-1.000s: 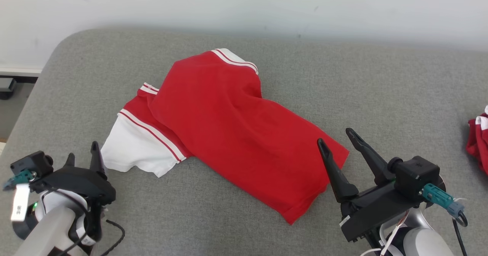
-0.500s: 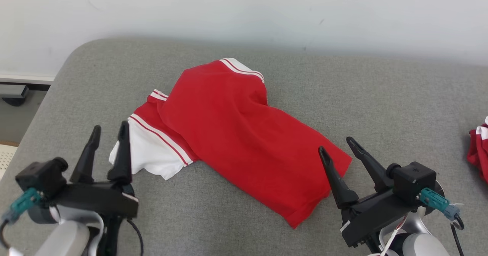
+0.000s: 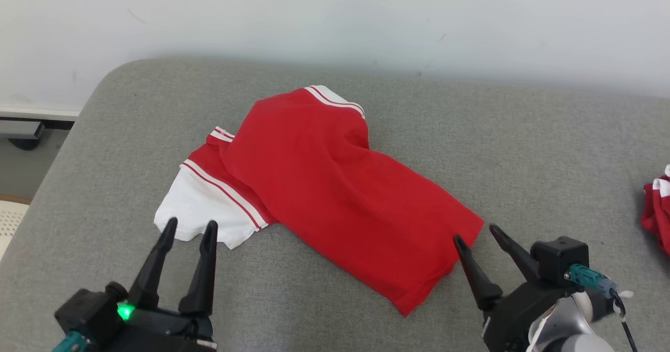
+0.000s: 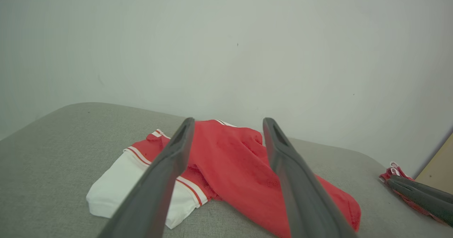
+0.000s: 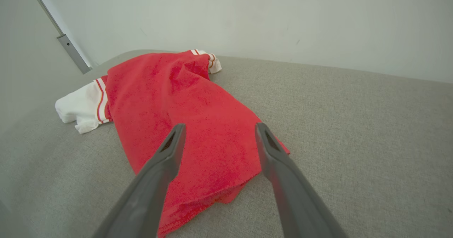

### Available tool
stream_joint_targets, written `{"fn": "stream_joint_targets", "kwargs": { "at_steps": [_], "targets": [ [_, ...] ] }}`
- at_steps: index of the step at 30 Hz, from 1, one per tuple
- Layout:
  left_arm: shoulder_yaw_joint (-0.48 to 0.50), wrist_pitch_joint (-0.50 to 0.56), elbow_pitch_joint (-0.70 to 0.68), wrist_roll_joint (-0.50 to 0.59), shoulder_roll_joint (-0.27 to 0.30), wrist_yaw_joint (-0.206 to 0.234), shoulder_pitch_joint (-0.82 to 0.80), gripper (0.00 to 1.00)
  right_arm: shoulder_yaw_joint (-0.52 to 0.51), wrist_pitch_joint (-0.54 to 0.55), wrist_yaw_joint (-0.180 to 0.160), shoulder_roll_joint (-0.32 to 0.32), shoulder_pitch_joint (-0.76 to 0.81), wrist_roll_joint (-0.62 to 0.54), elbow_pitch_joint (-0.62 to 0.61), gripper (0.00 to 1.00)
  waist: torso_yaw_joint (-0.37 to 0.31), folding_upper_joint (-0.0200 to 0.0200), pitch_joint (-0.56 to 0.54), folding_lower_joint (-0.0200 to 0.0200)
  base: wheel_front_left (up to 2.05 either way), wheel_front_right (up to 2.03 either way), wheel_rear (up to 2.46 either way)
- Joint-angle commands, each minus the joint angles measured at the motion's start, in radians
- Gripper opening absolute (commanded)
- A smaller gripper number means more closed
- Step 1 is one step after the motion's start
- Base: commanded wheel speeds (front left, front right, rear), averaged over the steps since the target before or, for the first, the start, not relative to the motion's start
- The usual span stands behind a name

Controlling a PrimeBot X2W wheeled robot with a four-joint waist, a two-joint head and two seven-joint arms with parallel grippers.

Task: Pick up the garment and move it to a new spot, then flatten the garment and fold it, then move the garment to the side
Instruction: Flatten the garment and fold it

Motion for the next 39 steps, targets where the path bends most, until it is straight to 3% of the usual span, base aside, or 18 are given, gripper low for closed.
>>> {"fn": "stream_joint_targets", "kwargs": {
  "at_steps": [1, 12, 24, 34, 35, 37, 38, 39],
  "targets": [
    [0.004, -0.007, 0.007, 0.026, -0.004, -0.008, 0.022, 1.00, -0.023, 0.028, 0.000, -0.002, 0.015, 0.001, 0.025, 1.00, 0.006, 0.0000, -0.001, 0.0001, 0.00, 0.00, 0.00],
    [0.012, -0.007, 0.059, 0.146, -0.052, -0.045, 0.061, 1.00, -0.111, 0.149, 0.000, -0.002, -0.016, 0.042, 0.175, 1.00, 0.044, 0.0000, 0.006, 0.0001, 0.00, 0.00, 0.00],
    [0.032, -0.007, 0.106, 0.169, -0.088, -0.076, 0.055, 1.00, -0.064, 0.179, 0.000, -0.002, -0.080, 0.110, 0.248, 1.00, 0.078, 0.0000, 0.012, 0.0001, 0.00, 0.00, 0.00],
    [0.037, -0.007, 0.127, 0.178, -0.107, -0.087, 0.048, 1.00, -0.095, 0.218, 0.000, -0.002, -0.128, 0.035, 0.321, 1.00, 0.099, 0.0000, 0.016, 0.0001, 0.00, 0.00, 0.00],
    [0.040, -0.007, 0.130, 0.177, -0.108, -0.088, 0.048, 1.00, -0.101, 0.216, 0.000, -0.002, -0.132, 0.028, 0.327, 0.77, 0.101, 0.0000, 0.016, 0.0001, 0.00, 0.00, 0.00],
    [0.042, -0.007, 0.134, 0.177, -0.111, -0.090, 0.046, 1.00, -0.112, 0.210, 0.000, -0.002, -0.145, 0.016, 0.341, 0.16, 0.105, 0.0000, 0.018, 0.0001, 0.00, 0.00, 0.00],
    [0.043, -0.007, 0.136, 0.178, -0.112, -0.092, 0.045, 1.00, -0.116, 0.207, 0.000, -0.002, -0.150, 0.008, 0.348, 0.00, 0.108, 0.0000, 0.019, 0.0001, 0.00, 0.00, 0.00],
    [0.045, -0.007, 0.137, 0.178, -0.112, -0.093, 0.045, 1.00, -0.120, 0.204, 0.000, -0.002, -0.154, 0.001, 0.355, 0.00, 0.110, 0.0000, 0.019, 0.0001, 0.00, 0.00, 0.00]
  ]
}}
